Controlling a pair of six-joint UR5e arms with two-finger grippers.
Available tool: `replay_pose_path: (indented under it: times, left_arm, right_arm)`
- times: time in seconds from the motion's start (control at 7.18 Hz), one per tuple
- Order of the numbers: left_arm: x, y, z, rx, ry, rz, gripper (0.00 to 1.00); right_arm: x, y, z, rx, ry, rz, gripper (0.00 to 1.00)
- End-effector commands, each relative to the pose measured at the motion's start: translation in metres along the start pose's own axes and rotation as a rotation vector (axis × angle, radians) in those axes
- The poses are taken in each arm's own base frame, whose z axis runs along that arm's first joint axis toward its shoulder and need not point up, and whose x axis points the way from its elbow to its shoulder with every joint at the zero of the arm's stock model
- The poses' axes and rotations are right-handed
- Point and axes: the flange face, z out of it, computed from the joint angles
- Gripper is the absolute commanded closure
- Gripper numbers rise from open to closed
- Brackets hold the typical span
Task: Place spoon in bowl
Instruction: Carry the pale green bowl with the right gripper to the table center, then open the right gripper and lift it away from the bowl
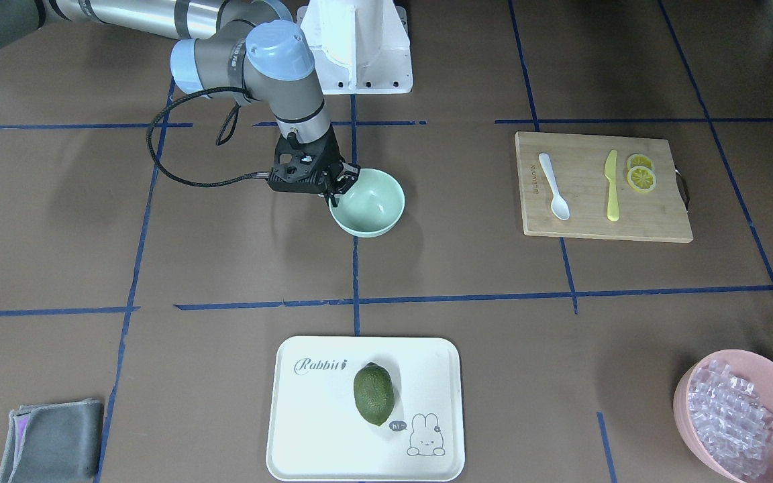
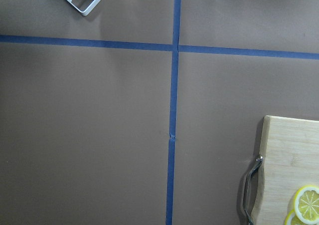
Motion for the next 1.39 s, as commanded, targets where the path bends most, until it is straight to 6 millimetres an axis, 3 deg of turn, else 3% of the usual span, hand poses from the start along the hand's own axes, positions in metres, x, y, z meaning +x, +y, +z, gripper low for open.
replay_pose_path:
  times: [0.0, 0.28, 0.42, 0.56, 0.97, 1.11, 1.25]
  left_arm:
    - [0.001, 0.0, 0.0, 0.0, 0.0, 0.0, 0.0]
    - [0.001, 0.0, -0.001, 0.001, 0.0, 0.001, 0.0]
    - [0.001, 0.0, -0.001, 0.002, 0.0, 0.003, 0.0]
    - [0.001, 0.0, -0.001, 0.002, 0.0, 0.003, 0.0]
    - [0.009, -0.006, -0.004, 0.072, -0.01, 0.1, 0.0]
    - [0.022, -0.01, -0.003, 0.09, -0.01, 0.148, 0.0]
    - [0.049, -0.016, 0.009, 0.089, -0.008, 0.164, 0.0]
  right_arm:
    - [0.003, 0.0, 0.007, 0.001, 0.009, 0.005, 0.98]
    - [0.009, -0.001, 0.009, 0.002, 0.018, 0.008, 0.97]
    - [0.008, -0.001, 0.009, 0.0, 0.017, 0.007, 0.74]
    - [0.011, -0.003, 0.008, 0.003, 0.018, 0.008, 0.01]
    - [0.007, -0.013, -0.013, 0.009, -0.012, 0.014, 0.0]
    - [0.008, -0.021, -0.034, 0.014, 0.019, 0.022, 0.0]
    - [0.013, -0.034, -0.053, 0.013, 0.045, 0.044, 0.0]
